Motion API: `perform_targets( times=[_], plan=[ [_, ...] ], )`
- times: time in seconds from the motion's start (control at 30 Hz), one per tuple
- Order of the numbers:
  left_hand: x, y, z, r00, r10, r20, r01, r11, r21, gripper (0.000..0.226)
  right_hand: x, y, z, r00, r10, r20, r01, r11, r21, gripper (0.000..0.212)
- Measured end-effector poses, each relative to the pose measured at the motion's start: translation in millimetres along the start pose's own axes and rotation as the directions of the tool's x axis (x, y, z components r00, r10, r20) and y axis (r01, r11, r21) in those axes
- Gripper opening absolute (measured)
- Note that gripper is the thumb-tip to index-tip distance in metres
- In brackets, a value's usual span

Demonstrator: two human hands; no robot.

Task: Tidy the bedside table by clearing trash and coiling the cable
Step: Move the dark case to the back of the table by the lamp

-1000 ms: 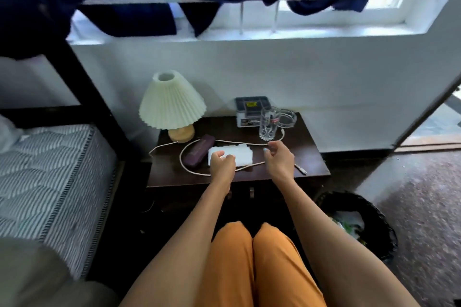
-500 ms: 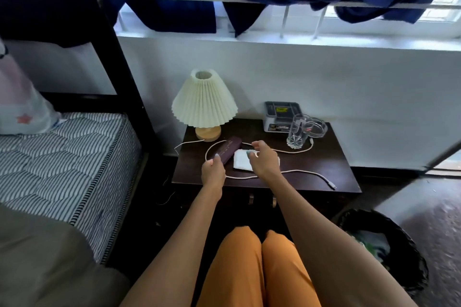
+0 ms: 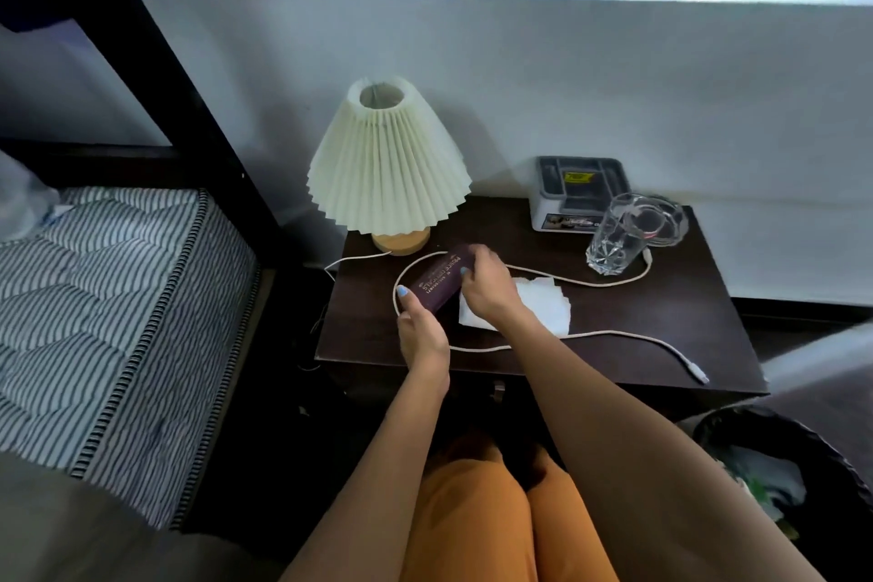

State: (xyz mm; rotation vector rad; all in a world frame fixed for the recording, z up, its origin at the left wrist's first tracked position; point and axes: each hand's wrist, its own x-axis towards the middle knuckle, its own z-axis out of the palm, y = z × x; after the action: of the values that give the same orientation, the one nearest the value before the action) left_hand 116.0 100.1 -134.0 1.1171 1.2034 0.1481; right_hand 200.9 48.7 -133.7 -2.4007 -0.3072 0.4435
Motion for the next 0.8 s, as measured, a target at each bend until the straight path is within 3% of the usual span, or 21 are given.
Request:
perform_targets(
  times=[0.27, 0.47, 0.53, 0.67, 0.8],
  plan=[
    [17.3, -5.3, 19.4, 0.997, 0.015, -0.080, -0.014, 1.000, 0.023, 0.072, 26.1, 5.8, 10.0, 1.000, -0.010, 0.009, 0.010, 1.000, -0.011, 0.046],
    [8.1, -4.7, 20.3, 0.990, 0.026, -0.137, -0.020, 0.999, 0.045, 0.056, 24.4, 9.6, 9.5, 0.992, 0.118, -0.054, -0.116, 0.993, 0.027, 0.040],
    [-1.5, -2.4, 22.5, 0.988, 0.108, -0.115, -0.095, 0.989, 0.113, 0.051, 21.6, 10.6, 4.0, 0.984, 0.125, -0.131, -0.114, 0.989, 0.090, 0.036],
    [-10.4, 10.2, 32.2, 0.944, 0.330, -0.006, -0.317, 0.912, 0.261, 0.060, 22.8, 15.0, -12.1, 0.960, 0.148, -0.239, -0.085, 0.963, 0.255, 0.034],
    [6.0, 27.2, 47.2, 0.875, 0.468, 0.120, -0.477, 0.799, 0.366, 0.064, 30.6, 24.6, -20.8, 0.955, 0.199, -0.220, -0.104, 0.920, 0.378, 0.039]
  ],
)
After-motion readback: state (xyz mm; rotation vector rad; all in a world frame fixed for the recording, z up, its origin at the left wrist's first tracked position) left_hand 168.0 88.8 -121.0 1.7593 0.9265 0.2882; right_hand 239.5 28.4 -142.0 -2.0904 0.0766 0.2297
